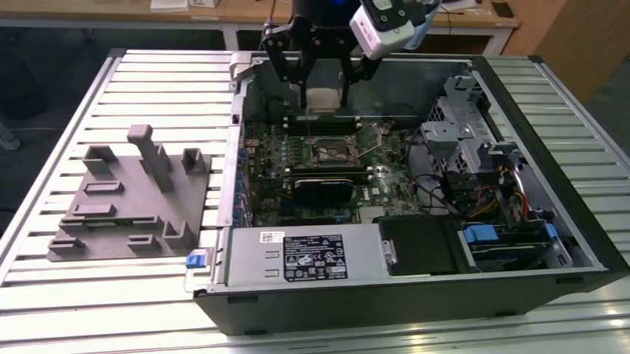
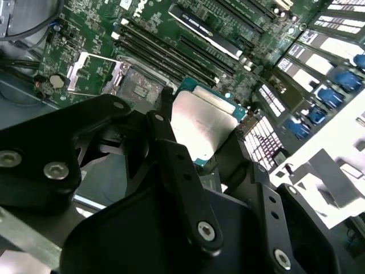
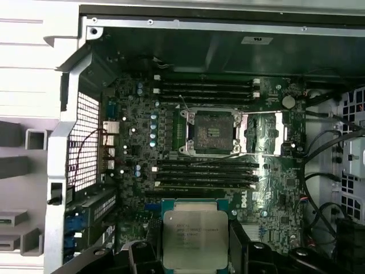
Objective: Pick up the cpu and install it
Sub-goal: 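Pick up the cpu and move it towards the insertion slot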
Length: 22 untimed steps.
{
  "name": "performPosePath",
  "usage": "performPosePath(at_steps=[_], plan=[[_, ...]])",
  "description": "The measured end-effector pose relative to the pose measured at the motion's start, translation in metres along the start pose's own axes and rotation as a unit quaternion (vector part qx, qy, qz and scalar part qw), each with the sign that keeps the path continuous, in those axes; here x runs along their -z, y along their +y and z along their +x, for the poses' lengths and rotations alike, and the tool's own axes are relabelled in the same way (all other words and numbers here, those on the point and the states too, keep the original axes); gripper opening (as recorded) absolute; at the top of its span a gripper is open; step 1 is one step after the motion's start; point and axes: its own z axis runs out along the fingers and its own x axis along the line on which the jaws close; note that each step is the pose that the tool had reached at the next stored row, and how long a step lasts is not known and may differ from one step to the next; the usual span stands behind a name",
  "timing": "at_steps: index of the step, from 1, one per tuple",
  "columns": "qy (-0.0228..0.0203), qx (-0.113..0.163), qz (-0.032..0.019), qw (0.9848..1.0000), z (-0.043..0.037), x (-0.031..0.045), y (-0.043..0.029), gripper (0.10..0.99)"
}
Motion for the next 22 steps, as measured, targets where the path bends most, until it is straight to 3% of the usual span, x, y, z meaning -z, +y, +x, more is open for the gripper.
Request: performPosePath(at_steps=[12,22], plan=[[0.0,0.001,0.0,1.0,-0.0025,-0.0225,0.0121,0.545],[0.0002,0.001,0.0,1.0,-0.012,-0.0413,0.0219,0.545]])
